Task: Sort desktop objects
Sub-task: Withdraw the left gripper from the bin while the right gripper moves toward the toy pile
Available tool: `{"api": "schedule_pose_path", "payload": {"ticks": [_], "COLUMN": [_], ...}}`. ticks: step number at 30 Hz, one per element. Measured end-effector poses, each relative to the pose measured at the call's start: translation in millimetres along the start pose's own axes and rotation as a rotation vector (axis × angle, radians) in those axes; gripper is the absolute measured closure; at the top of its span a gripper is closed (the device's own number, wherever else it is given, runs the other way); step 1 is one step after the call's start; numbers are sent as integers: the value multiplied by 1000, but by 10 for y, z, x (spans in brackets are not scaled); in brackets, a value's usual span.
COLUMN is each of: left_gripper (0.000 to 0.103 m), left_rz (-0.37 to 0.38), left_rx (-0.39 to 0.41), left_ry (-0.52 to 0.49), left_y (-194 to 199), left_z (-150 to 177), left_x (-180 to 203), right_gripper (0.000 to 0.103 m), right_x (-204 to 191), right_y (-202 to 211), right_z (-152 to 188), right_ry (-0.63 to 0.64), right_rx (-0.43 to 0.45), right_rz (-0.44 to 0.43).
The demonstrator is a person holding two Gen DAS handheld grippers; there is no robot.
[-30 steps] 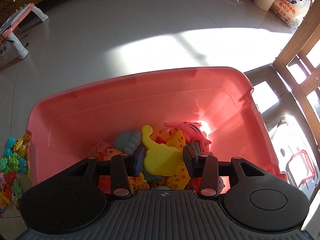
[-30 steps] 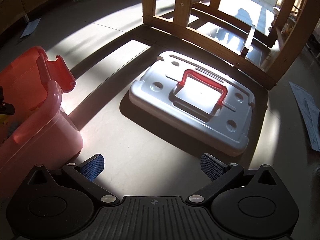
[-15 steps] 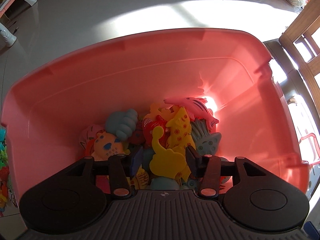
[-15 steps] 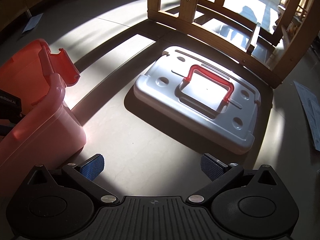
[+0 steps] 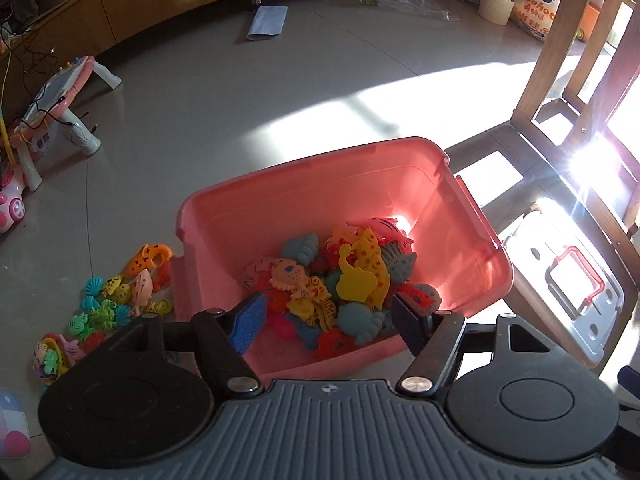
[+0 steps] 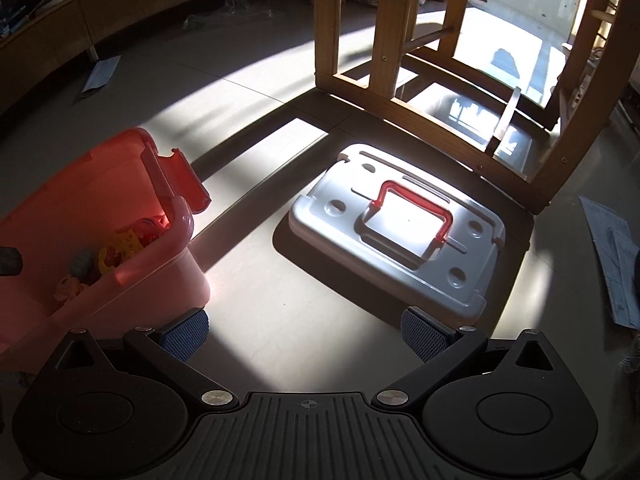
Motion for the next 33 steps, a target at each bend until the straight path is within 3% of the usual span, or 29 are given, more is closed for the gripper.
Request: {"api": "schedule_pose_path", "payload": {"ticks": [5, 10, 13, 18, 22, 27, 33], "left_gripper": [26, 16, 15, 15, 15, 15, 15], "left_rz": [-37, -124, -106, -122, -78, -65, -60], "left_rx": [22, 70, 63, 20, 25, 10, -34], "left_ry": [10, 110, 162, 169, 224, 222, 298], "left_y": [479, 778, 812, 734, 658, 368, 6], "left_z": [132, 355, 591, 984, 1088, 1213, 1408], "left_x": [-256, -655, -887, -1221, -1421, -1498, -1711], "right_gripper": [1, 1, 1, 5, 6, 13, 17], "right_x": [-246, -463, -624, -1100, -1494, -2044, -2722], "right_y": [506, 904, 1094, 1202, 1209, 1161, 1046], "right_z": [-60, -134, -141, -49, 57, 96, -9], "right_ry": [85, 135, 162, 260, 330, 395, 490], "right_rx": [73, 134, 168, 188, 183, 138, 83], "right_rz": [-76, -154, -196, -250, -288, -353, -441]}}
Point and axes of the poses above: each gripper's, at about its wrist camera, not at the fingertips, and y roughly against the way its jaws point, x to its right, z to its underside, the point moved 3 cm from there along -y, roughly the way its jaws point, and after that the axes turned 6 degrees about y, right-handed, at the moved point
